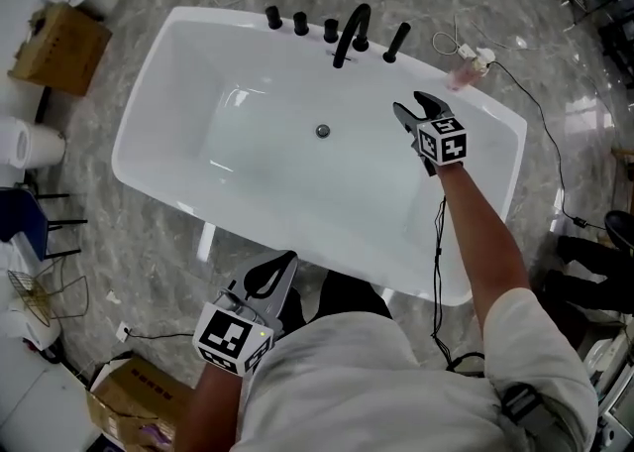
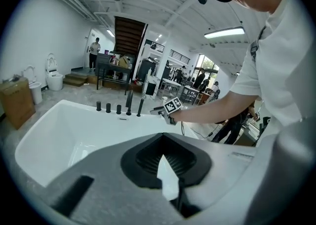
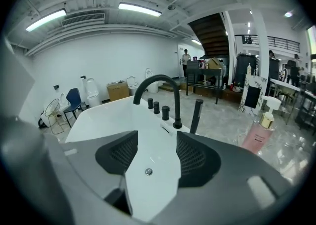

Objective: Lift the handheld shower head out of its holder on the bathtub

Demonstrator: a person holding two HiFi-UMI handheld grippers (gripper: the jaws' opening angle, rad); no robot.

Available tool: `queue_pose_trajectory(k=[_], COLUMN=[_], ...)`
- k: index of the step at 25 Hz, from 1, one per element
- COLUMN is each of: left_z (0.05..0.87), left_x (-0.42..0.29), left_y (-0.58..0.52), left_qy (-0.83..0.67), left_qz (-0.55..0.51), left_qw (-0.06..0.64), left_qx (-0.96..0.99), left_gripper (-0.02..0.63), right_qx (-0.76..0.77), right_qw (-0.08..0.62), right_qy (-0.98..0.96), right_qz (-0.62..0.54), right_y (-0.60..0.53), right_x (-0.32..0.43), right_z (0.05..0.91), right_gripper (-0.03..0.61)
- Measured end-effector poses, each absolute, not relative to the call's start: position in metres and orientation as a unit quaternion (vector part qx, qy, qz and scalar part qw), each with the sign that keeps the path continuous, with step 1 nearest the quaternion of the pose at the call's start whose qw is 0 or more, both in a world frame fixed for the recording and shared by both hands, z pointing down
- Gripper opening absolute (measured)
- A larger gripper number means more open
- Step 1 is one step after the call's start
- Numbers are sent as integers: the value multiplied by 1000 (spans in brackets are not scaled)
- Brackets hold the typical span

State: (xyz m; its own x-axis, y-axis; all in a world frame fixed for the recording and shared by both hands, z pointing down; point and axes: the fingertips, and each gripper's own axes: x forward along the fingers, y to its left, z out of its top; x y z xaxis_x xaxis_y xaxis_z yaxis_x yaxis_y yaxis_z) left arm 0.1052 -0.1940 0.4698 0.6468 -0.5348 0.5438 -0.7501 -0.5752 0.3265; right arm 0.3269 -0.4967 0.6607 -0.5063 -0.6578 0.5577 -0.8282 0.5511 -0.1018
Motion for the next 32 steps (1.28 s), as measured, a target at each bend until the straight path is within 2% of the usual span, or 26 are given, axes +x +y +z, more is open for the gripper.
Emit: queue_pose_trajectory(k=[16, 32], left_z=[514, 547], left_x=[123, 117], left_y=[-237, -251], left_qy=[-355, -355], left_qz=[206, 213], left_qw=[326, 348], left_qx=[851, 841], left_gripper=[5, 5], right_qx=[475, 466], right_qw=[264, 283], right_qy=[-821, -818], right_qz=[174, 183], right_y=[-652, -730], right_x=[359, 345], right_z=[728, 761], right_gripper=[261, 250])
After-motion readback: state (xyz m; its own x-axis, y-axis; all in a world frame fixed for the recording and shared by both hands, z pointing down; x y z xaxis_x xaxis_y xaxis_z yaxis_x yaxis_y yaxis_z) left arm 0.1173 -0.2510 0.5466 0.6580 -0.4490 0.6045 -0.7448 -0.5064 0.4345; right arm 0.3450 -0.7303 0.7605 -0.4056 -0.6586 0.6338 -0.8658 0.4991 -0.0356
